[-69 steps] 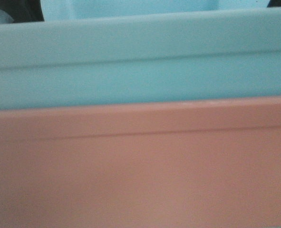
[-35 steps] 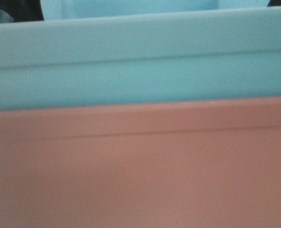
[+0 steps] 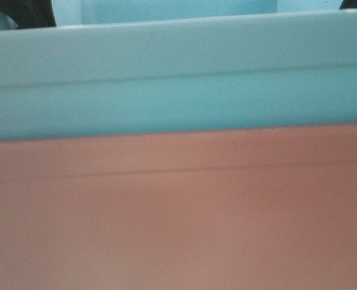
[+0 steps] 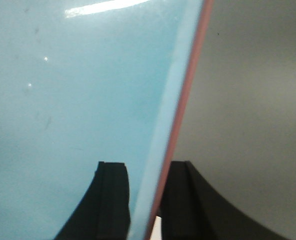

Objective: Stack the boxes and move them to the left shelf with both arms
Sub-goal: 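Keep gripping both bin rims while the base drives toward the shelf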

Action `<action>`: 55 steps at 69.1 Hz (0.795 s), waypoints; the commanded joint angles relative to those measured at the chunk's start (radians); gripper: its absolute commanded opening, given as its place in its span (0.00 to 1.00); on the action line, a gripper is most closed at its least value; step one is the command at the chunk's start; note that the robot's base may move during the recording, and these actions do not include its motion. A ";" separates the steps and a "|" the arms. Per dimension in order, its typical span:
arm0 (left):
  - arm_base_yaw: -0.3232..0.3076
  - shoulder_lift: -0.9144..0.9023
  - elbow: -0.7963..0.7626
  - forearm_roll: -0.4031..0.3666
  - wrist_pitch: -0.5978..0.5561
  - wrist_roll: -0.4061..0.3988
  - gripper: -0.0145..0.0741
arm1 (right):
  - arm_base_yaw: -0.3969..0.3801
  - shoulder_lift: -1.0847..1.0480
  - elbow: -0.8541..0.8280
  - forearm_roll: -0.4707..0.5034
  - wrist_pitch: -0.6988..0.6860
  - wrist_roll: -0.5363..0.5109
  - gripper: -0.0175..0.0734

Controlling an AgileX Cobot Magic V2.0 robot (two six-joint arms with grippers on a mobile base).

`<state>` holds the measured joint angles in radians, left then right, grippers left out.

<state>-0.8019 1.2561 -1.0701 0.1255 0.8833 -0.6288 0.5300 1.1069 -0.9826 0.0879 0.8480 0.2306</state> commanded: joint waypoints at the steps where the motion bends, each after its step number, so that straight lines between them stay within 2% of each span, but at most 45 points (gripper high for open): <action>1: -0.001 -0.044 -0.029 0.068 -0.021 0.024 0.16 | -0.006 -0.032 -0.030 -0.069 -0.035 -0.032 0.23; 55: -0.001 -0.044 -0.029 0.068 -0.021 0.024 0.16 | -0.006 -0.032 -0.030 -0.069 -0.035 -0.032 0.23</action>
<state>-0.8019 1.2561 -1.0701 0.1255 0.8851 -0.6288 0.5300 1.1069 -0.9826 0.0879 0.8480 0.2306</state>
